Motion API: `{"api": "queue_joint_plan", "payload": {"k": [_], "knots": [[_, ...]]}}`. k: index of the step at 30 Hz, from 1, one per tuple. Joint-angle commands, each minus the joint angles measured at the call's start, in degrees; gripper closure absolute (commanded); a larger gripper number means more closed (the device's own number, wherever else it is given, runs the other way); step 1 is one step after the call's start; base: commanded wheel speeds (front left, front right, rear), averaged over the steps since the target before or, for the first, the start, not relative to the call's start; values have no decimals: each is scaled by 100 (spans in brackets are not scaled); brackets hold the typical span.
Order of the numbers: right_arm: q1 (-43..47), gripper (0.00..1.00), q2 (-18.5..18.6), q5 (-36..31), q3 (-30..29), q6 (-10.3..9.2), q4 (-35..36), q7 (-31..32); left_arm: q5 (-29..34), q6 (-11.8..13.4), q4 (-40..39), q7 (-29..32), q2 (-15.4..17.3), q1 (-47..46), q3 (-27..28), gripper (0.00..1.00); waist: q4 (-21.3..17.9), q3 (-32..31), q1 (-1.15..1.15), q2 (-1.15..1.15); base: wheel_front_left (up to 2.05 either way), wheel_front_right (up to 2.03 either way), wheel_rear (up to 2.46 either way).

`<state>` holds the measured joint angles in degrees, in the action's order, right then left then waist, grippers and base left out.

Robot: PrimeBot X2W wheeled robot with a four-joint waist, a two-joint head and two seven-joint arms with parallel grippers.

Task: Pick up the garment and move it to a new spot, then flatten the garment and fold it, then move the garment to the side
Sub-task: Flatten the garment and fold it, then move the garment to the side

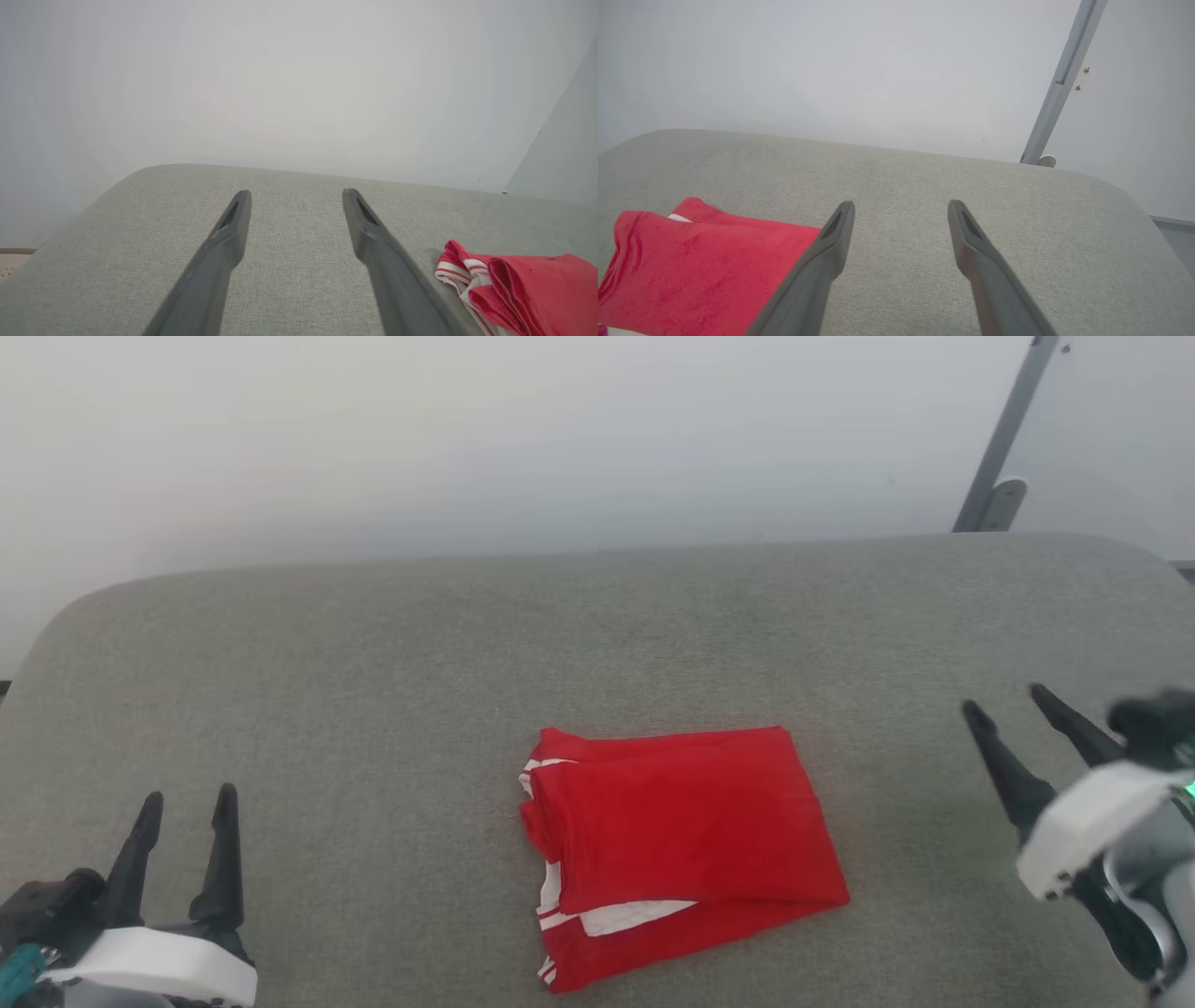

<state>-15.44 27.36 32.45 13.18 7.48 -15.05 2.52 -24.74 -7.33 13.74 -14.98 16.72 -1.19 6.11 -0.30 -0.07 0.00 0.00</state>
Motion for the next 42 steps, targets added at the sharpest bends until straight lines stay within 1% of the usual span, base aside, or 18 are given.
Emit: {"api": "queue_joint_plan", "payload": {"k": [1,6,11,16,22,34,37,42], "knots": [[84,0,-23,-74,-58,2,0,-155,-16,-12,-22,-25,27,85,39,0,-28,-22,0,0,0,0,0],[462,0,-177,-399,-423,1,-164,-877,-9,-12,-45,-25,33,197,85,0,-69,-63,0,0,0,0,0],[788,0,-386,-569,-675,1,-313,-1193,-89,-12,-57,-25,65,285,114,0,-49,-106,0,0,0,0,0],[1005,0,-550,-704,-798,1,-289,-1305,-95,-12,-63,-25,91,352,120,0,-8,-139,0,0,0,0,0],[1103,0,-655,-785,-865,1,-227,-1275,-108,-12,-37,-25,99,378,92,0,47,-153,0,0,0,0,0],[1123,0,-667,-752,-817,2,-107,-1103,-181,-12,-17,-25,88,337,28,0,163,-152,0,0,0,0,0],[1046,0,-663,-714,-703,1,-98,-933,-188,-12,0,-25,80,308,-7,0,240,-136,0,0,0,0,0],[827,0,-630,-568,-402,2,-148,-438,-198,-12,7,-24,47,249,-114,0,434,-85,0,0,0,0,0]]}}
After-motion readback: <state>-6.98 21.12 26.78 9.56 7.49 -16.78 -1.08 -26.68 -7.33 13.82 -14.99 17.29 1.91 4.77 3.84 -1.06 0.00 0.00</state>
